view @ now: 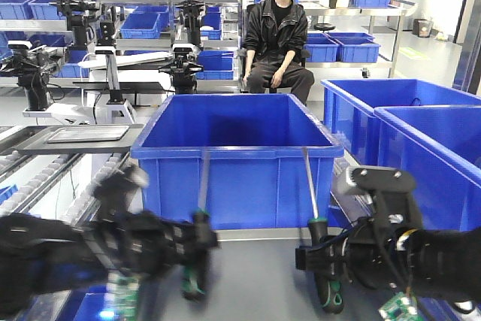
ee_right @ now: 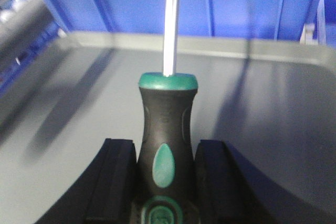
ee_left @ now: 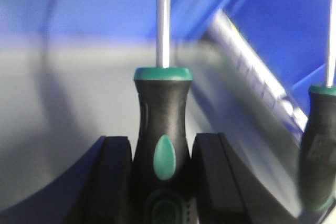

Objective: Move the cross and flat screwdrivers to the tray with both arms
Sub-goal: 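Lay screwdrivers on the tray and open both grippers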

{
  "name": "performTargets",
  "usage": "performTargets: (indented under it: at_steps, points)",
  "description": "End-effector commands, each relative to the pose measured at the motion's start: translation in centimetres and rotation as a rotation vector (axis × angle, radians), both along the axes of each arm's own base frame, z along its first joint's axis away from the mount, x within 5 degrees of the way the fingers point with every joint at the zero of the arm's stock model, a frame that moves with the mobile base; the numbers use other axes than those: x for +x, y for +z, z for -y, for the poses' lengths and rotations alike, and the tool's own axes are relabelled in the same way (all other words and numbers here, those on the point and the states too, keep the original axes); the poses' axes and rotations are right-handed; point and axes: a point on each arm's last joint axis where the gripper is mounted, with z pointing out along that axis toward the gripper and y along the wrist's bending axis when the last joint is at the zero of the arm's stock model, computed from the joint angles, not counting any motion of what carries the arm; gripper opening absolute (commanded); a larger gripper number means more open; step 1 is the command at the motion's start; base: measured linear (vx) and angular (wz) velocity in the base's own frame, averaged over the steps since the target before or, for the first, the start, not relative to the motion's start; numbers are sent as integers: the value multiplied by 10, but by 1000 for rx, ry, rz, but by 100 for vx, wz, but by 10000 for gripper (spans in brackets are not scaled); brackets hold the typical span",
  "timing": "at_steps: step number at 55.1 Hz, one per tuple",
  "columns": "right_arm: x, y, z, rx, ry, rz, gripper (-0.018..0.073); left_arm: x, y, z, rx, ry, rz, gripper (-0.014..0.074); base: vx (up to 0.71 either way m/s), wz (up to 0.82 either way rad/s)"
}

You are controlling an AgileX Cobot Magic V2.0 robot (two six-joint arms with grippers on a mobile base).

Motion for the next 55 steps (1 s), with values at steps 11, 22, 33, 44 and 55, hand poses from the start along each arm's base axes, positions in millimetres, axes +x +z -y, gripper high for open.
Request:
performTargets:
  at_steps: [11, 22, 33, 44, 55]
  points:
    - [11, 17, 0, 22, -31, 125, 43, 3, 7, 17, -70, 28, -24, 36, 0, 0]
    - [11, 18, 1, 11, -25, 138, 274, -1, 6, 23, -65, 1, -24, 216, 0, 0]
    - [11, 18, 1, 11, -24, 137, 533, -2, 7, 25, -68, -10, -27, 470, 0, 0]
    - [6, 24, 2, 2, -10, 154, 603, -6, 15, 23, -62, -47, 7, 566, 0, 0]
    - [-25, 60, 13, -70, 60, 257, 407, -26, 52, 11, 58, -150, 230, 361, 0, 0]
